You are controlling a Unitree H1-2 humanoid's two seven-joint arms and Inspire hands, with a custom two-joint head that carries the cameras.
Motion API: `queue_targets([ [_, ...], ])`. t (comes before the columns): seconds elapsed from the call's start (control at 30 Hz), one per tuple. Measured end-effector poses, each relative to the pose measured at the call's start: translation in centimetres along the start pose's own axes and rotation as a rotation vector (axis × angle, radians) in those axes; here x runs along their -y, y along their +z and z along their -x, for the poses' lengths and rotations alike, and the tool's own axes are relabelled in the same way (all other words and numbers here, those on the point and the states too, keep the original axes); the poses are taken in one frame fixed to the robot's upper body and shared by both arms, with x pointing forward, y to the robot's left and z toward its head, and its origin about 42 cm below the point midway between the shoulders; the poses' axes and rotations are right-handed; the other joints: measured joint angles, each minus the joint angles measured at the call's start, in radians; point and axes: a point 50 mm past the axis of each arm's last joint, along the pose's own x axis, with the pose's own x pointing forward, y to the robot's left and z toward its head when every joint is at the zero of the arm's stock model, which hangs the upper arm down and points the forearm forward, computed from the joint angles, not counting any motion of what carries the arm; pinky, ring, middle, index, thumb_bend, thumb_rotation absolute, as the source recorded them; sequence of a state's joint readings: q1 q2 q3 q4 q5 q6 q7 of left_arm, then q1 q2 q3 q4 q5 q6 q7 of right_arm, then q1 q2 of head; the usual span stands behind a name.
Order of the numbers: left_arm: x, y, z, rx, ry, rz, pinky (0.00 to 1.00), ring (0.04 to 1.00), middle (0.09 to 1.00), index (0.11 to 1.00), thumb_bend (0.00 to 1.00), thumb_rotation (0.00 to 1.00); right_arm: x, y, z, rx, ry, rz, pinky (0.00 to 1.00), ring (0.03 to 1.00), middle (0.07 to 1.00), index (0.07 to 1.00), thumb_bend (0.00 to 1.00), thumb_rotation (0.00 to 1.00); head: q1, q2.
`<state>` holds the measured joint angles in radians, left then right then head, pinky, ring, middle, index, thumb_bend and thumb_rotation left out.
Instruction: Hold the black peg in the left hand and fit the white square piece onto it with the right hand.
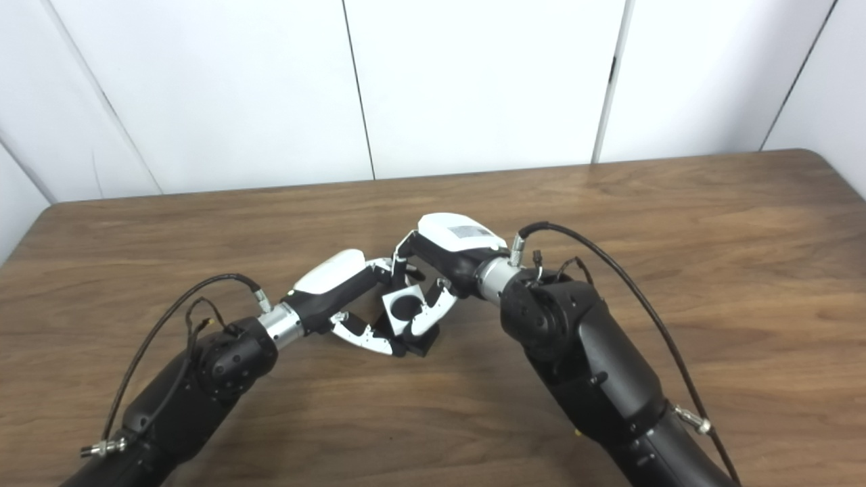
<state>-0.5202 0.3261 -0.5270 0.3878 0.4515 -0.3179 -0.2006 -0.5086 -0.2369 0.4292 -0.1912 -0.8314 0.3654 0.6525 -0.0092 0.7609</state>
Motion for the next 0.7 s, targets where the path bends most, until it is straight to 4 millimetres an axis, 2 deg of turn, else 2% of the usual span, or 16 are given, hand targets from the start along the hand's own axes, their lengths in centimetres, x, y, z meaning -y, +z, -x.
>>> queue_targets([
  [0.17, 0.0, 0.01, 0.0, 0.0, 0.0, 0.0, 0.8, 0.877, 0.865, 0.491, 0.52, 0.07, -0.09, 0.01, -0.02, 0.002, 0.001, -0.004, 0.74, 0.838, 0.82, 0.491, 0.52, 0.16, -0.003, 0.003],
  [0.2, 0.0, 0.01, 0.0, 0.0, 0.0, 0.0, 0.8, 0.874, 0.866, 0.491, 0.52, 0.07, -0.1, 0.02, -0.03, 0.002, 0.002, -0.004, 0.73, 0.84, 0.834, 0.609, 0.72, 0.31, -0.003, 0.002],
  [0.23, 0.0, 0.01, 0.0, 0.0, 0.0, 0.0, 0.8, 0.872, 0.866, 0.491, 0.52, 0.07, -0.16, -0.02, -0.01, -0.004, 0.007, 0.001, 0.73, 0.844, 0.846, 0.68, 0.82, 0.39, -0.005, 0.002],
  [0.3, 0.0, 0.02, -0.01, 0.0, -0.001, -0.001, 0.8, 0.87, 0.864, 0.491, 0.52, 0.07, -0.31, -0.06, 0.0, -0.016, 0.019, 0.02, 0.73, 0.849, 0.867, 0.777, 0.94, 0.47, -0.005, 0.002],
  [0.33, 0.0, 0.02, -0.02, 0.0, -0.001, -0.001, 0.8, 0.87, 0.863, 0.491, 0.52, 0.07, -0.32, -0.12, 0.03, -0.019, 0.021, 0.025, 0.74, 0.852, 0.877, 0.807, 0.97, 0.48, -0.005, 0.002],
  [0.47, 0.0, 0.04, -0.03, 0.001, -0.001, -0.001, 0.81, 0.872, 0.864, 0.49, 0.52, 0.07, -0.38, -0.51, 0.18, -0.039, 0.03, 0.052, 0.76, 0.863, 0.901, 0.88, 1.0, 0.48, -0.008, 0.003],
  [0.7, -0.01, 0.04, -0.04, 0.001, -0.001, -0.001, 0.81, 0.877, 0.865, 0.491, 0.52, 0.07, -0.51, -0.92, 0.36, -0.062, 0.028, 0.069, 0.77, 0.868, 0.918, 0.896, 1.0, 0.5, -0.005, 0.005],
])
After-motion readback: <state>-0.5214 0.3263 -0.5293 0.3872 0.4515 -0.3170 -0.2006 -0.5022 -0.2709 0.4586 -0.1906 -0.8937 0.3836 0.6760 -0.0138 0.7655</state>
